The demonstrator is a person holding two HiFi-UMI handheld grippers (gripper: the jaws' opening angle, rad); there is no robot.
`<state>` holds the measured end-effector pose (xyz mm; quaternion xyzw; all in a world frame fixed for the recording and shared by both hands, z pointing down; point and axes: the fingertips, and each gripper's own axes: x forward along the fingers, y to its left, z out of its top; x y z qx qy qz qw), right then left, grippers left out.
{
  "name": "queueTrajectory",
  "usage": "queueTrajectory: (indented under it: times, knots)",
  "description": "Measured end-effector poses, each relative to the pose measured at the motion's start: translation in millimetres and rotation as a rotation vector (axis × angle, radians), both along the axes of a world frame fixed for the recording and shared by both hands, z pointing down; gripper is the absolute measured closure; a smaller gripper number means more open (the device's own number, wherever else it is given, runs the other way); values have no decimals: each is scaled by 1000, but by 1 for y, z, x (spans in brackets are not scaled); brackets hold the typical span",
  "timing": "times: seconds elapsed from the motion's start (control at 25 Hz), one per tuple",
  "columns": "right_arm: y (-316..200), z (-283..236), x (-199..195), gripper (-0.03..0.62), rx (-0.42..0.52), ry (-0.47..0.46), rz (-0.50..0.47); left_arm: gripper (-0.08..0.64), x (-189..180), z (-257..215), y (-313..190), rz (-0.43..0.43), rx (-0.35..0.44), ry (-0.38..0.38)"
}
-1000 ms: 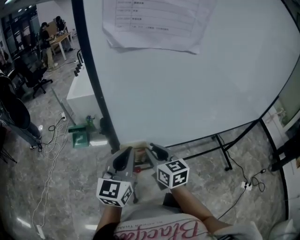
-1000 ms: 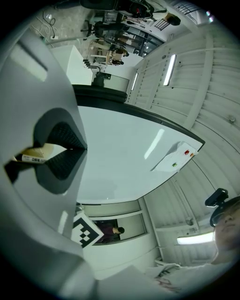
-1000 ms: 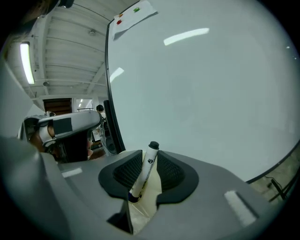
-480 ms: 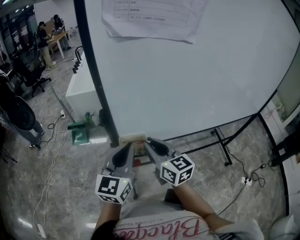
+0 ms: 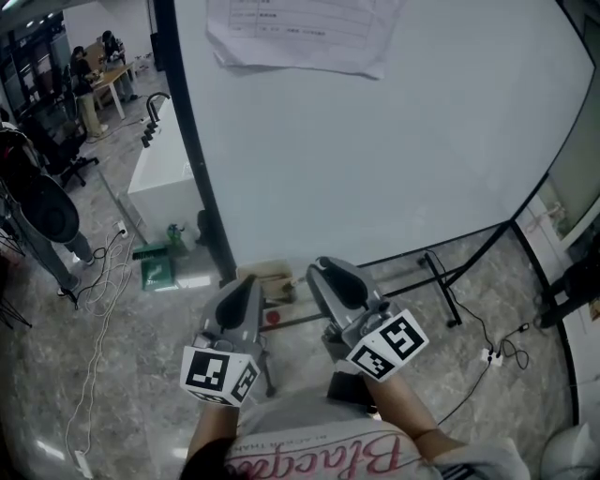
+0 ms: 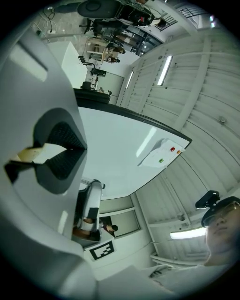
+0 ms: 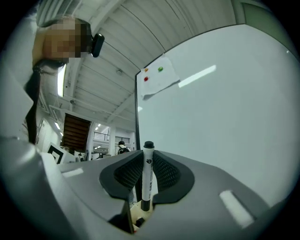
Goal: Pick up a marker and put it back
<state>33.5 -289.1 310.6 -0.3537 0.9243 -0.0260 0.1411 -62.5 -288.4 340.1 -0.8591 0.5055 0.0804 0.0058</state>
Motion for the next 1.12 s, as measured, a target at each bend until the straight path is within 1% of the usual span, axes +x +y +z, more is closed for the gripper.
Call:
queueTrajectory:
  times: [0.12, 0.2, 0.28, 0.4, 0.6, 0.68, 0.88, 1.04, 1.12]
  knots:
    - [8, -13, 1, 526, 45, -25, -10, 561, 3, -8, 5, 21, 54, -20]
    - [11, -15, 1, 526, 59, -20, -7, 560, 5, -12, 7, 42, 72, 14]
    - [12, -16, -1, 526, 62, -21, -9, 560, 5, -14, 7, 47, 76, 35]
    - [15, -14, -4, 526, 60, -15, -19, 560, 4, -14, 7, 40, 78, 18]
    - [9, -4, -9, 526, 47, 11, -16, 560, 0, -13, 7, 27, 78, 18]
    - [-1, 11, -15, 526, 18, 46, -12, 560, -3, -11, 6, 21, 70, 21]
    - [-24, 60, -34, 525, -92, 149, -18, 560, -10, -8, 9, 11, 59, 20]
    - [-32, 86, -45, 525, -166, 176, -32, 560, -16, -2, 12, -6, 42, 22]
    - [-36, 97, -49, 525, -218, 182, -34, 560, -18, 0, 12, -12, 35, 23]
